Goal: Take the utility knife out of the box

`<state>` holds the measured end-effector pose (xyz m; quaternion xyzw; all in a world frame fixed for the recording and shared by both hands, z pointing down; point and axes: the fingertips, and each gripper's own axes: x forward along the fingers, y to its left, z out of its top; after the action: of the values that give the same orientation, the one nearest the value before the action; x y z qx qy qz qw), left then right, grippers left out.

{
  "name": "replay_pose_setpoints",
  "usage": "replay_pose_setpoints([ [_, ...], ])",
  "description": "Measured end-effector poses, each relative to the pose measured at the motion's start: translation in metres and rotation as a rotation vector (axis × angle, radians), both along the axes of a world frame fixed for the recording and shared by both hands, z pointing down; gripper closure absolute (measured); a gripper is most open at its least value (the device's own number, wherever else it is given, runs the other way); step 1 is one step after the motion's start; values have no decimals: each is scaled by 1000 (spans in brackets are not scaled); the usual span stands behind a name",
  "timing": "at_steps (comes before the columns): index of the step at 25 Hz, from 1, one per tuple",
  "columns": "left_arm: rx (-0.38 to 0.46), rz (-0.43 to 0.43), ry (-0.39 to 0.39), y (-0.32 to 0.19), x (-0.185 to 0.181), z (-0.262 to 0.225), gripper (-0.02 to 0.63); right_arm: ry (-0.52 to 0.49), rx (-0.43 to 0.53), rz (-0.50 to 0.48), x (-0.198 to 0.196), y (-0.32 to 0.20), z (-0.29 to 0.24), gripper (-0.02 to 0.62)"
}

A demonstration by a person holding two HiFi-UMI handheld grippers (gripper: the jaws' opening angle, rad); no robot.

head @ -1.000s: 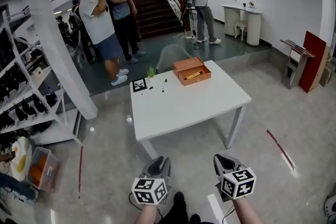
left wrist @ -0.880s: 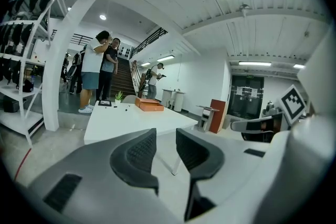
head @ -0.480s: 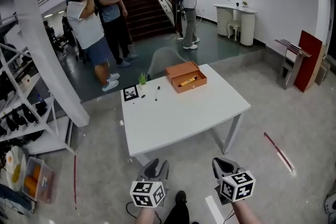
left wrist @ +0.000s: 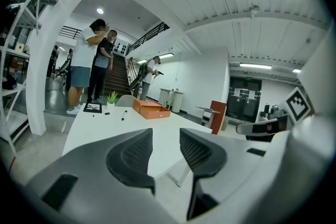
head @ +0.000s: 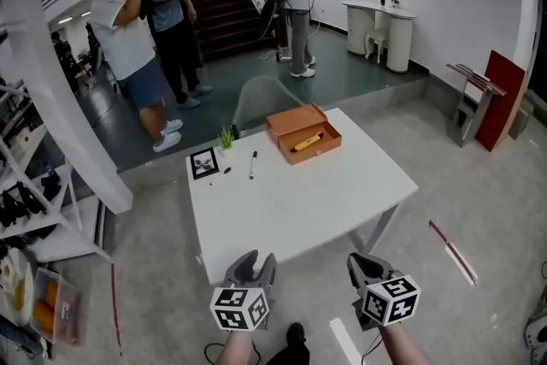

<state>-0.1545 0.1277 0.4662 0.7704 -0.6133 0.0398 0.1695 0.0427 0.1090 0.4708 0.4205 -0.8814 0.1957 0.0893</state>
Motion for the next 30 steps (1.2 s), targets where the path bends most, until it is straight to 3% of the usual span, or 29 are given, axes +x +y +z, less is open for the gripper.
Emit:
replay_pose_setpoints([
  [12, 13, 56, 7, -97, -48, -9, 462, 3, 5, 77, -39, -85, -8, 594],
  [30, 27, 80, -18, -197, -66, -19, 457, 18, 1, 118, -45, -169, -8, 594],
])
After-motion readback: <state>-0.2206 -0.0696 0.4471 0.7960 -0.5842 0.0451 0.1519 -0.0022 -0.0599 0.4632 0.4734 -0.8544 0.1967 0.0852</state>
